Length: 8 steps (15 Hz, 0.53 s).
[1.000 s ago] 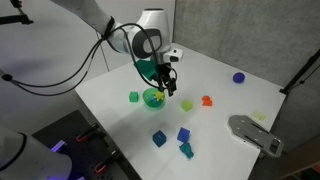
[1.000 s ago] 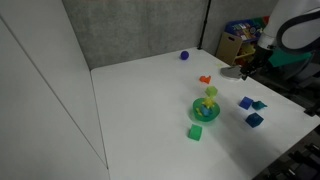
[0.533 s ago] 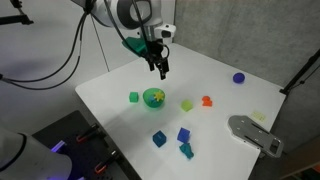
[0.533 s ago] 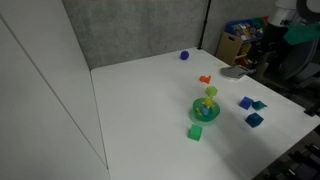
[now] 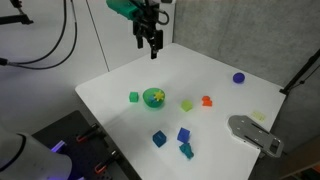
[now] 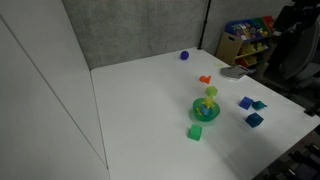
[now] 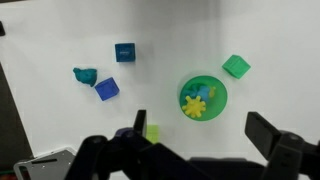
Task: Move the green toy animal from the bowl to the table
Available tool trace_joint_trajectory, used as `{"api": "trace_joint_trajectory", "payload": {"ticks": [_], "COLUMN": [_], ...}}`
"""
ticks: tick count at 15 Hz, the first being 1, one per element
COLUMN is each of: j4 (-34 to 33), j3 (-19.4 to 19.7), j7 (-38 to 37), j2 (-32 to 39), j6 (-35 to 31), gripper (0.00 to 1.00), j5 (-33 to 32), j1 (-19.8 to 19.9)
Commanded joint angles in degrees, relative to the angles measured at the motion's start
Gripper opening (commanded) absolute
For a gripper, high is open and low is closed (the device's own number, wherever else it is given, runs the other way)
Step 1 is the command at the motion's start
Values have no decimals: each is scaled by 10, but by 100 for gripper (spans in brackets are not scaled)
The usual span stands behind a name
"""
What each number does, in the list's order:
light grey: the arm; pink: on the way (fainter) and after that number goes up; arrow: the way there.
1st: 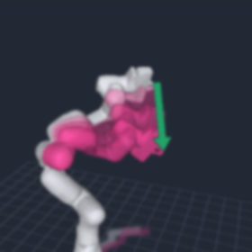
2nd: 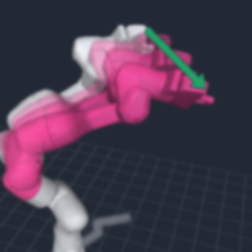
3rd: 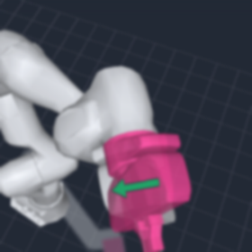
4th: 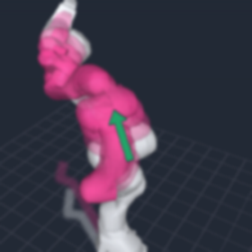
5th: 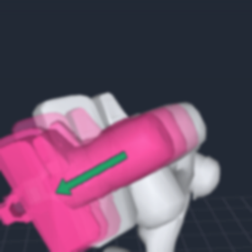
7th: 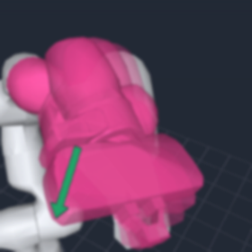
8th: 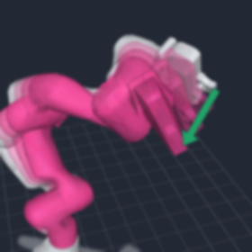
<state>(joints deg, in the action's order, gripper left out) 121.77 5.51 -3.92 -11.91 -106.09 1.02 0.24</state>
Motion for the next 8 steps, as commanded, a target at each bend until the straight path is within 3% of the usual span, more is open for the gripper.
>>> {"api": "trace_joint_trajectory", "payload": {"ticks": [1, 8], "j4": [-50, -51], "j3": [1, -7], "j7": [28, 15], "j2": [-16, -21], "j6": [66, 65], "gripper": [100, 100], "j5": [8, 2], "j1": [18, 25]}}
